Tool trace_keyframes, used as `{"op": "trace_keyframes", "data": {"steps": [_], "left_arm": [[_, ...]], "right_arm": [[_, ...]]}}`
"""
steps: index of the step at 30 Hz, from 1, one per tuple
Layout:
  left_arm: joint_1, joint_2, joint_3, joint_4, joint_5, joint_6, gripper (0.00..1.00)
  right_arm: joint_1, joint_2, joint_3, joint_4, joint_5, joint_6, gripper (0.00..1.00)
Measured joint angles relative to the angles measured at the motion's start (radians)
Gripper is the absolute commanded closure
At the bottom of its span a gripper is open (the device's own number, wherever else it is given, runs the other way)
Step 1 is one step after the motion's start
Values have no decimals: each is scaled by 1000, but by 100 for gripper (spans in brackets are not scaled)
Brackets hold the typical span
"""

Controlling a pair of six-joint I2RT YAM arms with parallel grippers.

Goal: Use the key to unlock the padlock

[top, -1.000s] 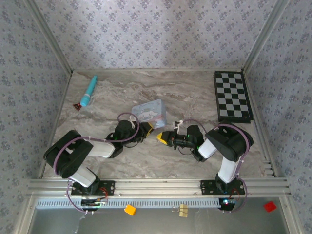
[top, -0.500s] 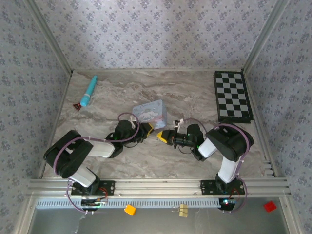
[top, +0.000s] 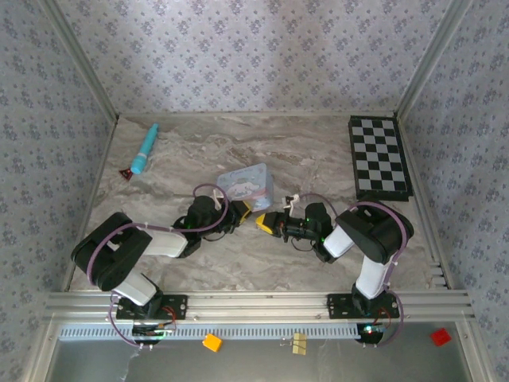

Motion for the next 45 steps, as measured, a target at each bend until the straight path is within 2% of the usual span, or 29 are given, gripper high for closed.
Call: {"op": "trace_keyframes", "data": {"steps": [45], "left_arm": [[-23, 35, 22, 33, -21, 0, 99]], "right_arm": [[-16, -21, 2, -16, 0, 15, 100]]}}
